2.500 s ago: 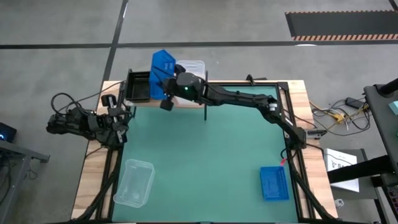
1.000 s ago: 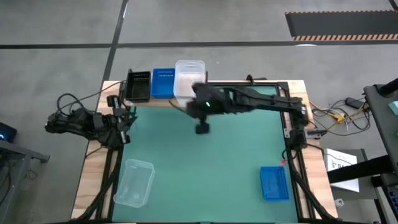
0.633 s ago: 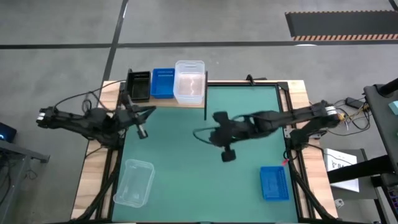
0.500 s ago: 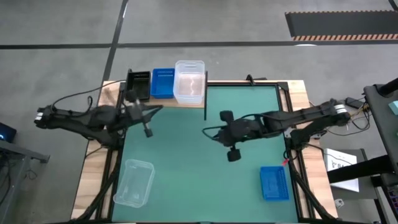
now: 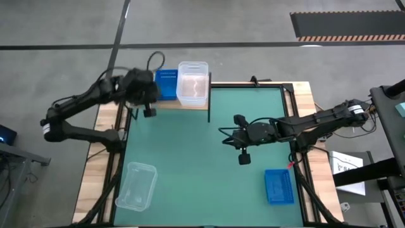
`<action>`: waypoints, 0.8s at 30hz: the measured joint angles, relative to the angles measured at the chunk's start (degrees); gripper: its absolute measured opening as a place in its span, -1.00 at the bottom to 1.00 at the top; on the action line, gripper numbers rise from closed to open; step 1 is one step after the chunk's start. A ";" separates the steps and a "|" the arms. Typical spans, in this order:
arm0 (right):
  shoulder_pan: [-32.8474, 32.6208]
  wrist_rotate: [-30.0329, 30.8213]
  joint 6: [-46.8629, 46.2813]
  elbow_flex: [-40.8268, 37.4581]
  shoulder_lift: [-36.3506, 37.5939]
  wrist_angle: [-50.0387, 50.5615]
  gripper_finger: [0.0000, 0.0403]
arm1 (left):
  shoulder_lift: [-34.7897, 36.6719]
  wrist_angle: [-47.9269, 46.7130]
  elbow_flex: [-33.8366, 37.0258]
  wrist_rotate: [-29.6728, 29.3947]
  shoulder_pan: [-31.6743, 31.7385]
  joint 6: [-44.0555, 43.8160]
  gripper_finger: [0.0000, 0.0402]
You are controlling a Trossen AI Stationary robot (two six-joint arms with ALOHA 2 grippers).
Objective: Stack baskets on shelf by color
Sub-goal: Adjust the blue bins on the shelf
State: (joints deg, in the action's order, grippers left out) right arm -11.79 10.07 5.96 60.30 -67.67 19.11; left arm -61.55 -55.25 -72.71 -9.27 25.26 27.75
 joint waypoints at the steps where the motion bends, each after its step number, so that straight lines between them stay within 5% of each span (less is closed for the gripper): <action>1: 0.00 0.00 0.00 -0.50 0.19 -0.71 -0.96 | -1.38 -1.19 -0.93 0.01 2.23 0.49 -1.00; 9: -0.11 0.00 -0.91 -3.08 0.07 -1.45 -0.96 | -10.71 1.02 -2.32 7.55 13.84 5.68 -1.00; 24: -0.09 -0.02 0.11 -3.24 0.06 -1.01 -0.96 | -17.23 -0.96 -2.27 10.96 13.95 5.75 -1.00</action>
State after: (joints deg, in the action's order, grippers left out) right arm -11.88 10.05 6.07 57.06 -67.61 18.11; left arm -78.78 -56.21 -74.98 1.69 39.22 33.50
